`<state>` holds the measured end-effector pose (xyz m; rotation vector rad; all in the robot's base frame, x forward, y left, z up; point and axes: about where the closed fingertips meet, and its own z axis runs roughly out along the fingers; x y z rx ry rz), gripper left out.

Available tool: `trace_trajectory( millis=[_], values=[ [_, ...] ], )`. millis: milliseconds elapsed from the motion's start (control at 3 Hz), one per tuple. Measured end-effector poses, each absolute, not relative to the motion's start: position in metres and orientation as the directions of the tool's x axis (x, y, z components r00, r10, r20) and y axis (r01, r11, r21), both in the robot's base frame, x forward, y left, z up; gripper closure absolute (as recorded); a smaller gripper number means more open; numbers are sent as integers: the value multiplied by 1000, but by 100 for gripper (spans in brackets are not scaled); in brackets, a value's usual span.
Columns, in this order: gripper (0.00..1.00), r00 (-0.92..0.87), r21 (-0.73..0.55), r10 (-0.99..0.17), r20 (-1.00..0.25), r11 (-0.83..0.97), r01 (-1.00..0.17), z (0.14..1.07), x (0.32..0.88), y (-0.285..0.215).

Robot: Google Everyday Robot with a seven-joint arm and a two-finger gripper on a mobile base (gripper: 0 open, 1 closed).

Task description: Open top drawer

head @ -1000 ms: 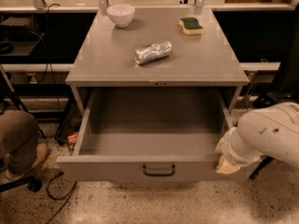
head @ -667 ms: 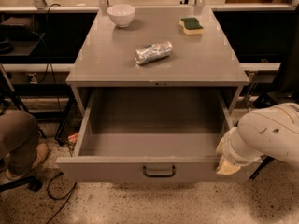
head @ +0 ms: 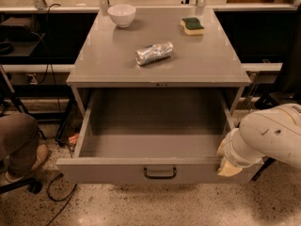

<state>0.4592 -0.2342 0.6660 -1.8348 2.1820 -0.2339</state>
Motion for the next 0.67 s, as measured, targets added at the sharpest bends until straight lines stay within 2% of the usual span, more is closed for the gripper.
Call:
trace_trajectory(
  millis=[333, 667],
  values=[
    [38, -153, -301, -982, -108, 179, -937, 667, 459, -234],
    [7, -160, -307, -981, -108, 186, -933, 672, 459, -238]
  ],
)
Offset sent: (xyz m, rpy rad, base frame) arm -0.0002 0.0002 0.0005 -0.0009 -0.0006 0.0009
